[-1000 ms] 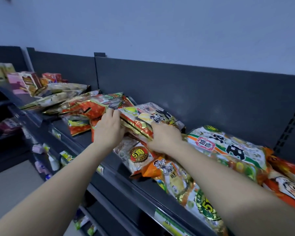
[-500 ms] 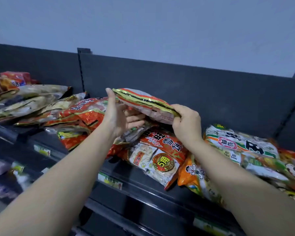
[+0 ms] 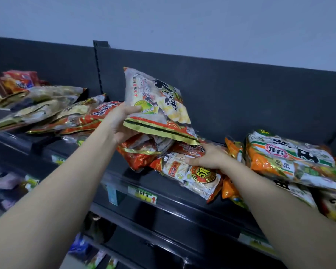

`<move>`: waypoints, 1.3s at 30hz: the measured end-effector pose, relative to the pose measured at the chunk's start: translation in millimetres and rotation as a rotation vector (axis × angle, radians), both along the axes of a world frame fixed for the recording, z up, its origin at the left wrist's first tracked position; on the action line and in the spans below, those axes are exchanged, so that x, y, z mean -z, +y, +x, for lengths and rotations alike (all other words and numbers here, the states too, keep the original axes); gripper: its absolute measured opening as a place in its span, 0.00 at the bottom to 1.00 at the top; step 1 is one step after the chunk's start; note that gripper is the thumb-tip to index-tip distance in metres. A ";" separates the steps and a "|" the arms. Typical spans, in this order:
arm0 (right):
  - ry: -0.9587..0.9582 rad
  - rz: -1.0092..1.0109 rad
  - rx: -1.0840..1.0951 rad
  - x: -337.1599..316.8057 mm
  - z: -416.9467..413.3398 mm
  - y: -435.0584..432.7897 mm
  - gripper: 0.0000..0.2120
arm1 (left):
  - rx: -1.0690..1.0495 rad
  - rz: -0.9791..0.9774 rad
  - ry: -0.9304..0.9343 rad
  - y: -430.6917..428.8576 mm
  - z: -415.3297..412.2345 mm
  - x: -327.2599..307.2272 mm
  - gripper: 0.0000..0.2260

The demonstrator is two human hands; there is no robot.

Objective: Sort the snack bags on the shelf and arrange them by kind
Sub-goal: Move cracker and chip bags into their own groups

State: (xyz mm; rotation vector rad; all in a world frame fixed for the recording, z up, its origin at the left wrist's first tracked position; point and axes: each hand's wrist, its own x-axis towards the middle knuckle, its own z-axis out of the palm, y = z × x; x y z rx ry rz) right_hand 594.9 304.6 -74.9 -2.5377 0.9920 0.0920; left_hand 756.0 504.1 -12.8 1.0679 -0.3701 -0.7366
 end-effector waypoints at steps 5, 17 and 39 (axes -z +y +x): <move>0.055 -0.140 0.094 -4.5 9.5 -6.1 0.49 | -0.052 -0.012 -0.007 6.9 -0.5 -1.2 0.05; 0.207 -0.115 0.114 -14.0 16.9 -35.8 0.56 | -0.138 -0.005 -0.225 -0.5 13.7 -16.1 0.15; -0.847 -0.467 0.623 -37.2 43.3 31.3 0.14 | -0.101 0.001 -0.134 35.0 105.6 -6.7 0.11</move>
